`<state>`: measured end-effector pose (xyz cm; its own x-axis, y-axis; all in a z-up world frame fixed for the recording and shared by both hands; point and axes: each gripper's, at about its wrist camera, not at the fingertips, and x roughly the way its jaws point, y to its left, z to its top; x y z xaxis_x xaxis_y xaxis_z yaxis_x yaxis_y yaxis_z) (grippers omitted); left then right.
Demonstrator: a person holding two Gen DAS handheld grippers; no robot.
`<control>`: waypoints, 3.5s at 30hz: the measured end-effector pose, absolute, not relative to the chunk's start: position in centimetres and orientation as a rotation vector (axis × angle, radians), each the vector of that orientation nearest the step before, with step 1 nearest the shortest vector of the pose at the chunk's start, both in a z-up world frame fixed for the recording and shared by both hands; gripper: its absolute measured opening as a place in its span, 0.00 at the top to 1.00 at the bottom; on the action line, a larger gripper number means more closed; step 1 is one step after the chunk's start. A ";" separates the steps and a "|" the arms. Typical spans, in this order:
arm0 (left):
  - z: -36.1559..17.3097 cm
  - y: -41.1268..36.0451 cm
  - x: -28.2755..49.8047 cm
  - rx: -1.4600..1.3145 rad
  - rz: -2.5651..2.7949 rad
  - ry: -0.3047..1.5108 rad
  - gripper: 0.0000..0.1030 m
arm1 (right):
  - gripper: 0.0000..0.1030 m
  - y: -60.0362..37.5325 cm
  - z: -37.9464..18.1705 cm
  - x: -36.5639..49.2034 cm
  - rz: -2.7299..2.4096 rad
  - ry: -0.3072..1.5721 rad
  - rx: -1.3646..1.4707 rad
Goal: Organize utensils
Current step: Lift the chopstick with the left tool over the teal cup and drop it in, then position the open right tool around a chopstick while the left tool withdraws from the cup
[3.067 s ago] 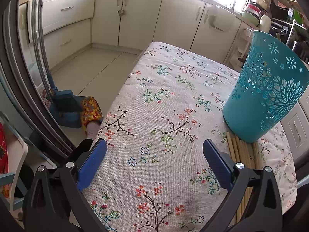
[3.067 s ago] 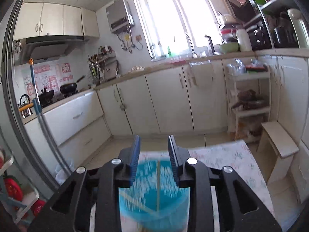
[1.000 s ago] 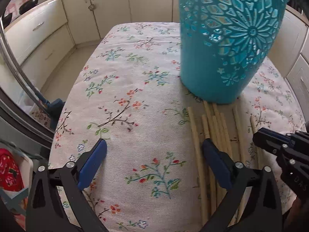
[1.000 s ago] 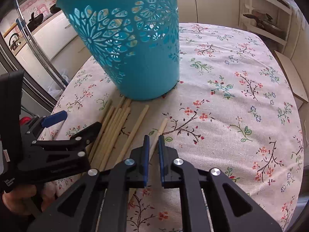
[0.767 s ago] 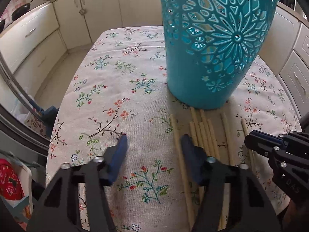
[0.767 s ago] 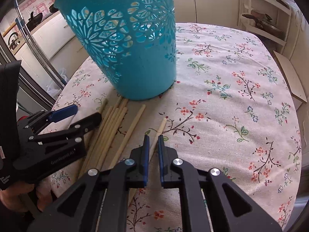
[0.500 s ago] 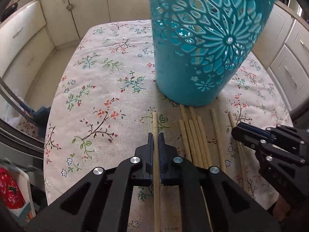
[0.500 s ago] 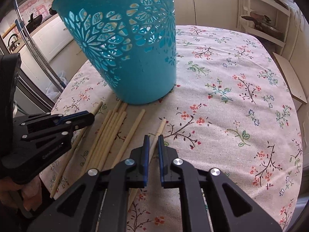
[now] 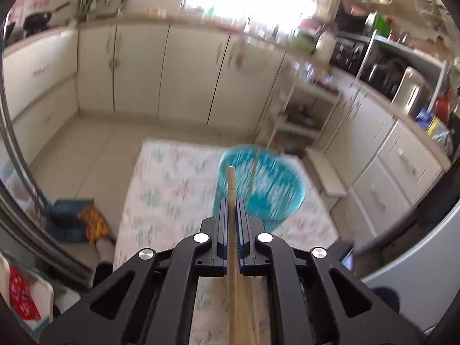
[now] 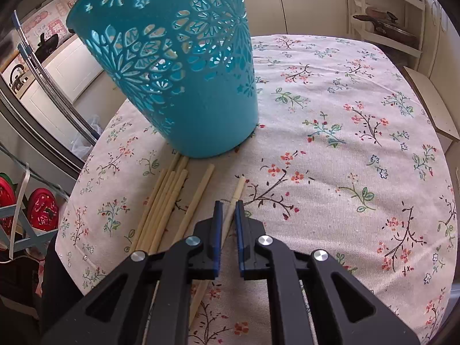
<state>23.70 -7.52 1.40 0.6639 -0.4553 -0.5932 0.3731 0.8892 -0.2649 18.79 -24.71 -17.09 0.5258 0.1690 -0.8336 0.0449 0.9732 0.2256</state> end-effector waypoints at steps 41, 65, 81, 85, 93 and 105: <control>6.8 -13.8 30.0 -0.155 -0.328 0.331 0.95 | 0.91 -25.5 -17.1 18.8 0.111 1.014 0.269; 8.0 -12.4 28.6 -0.191 -0.346 0.334 0.95 | 0.91 -25.5 -17.1 18.7 0.114 1.006 0.265; -2.1 -15.7 30.7 -0.023 -0.340 0.626 0.64 | 0.91 -26.7 -17.2 18.5 0.141 1.021 0.335; -1.8 -13.8 29.7 -0.038 -0.294 0.587 0.45 | 0.93 -26.0 -17.0 18.4 0.134 1.013 0.262; -3.2 -5.9 28.7 -0.177 -0.186 0.589 0.34 | 0.92 -24.8 -16.8 18.5 0.095 1.033 0.173; -17.2 -4.0 29.5 -0.119 -0.135 0.885 0.33 | 0.95 -29.5 -11.3 17.2 0.114 0.850 0.448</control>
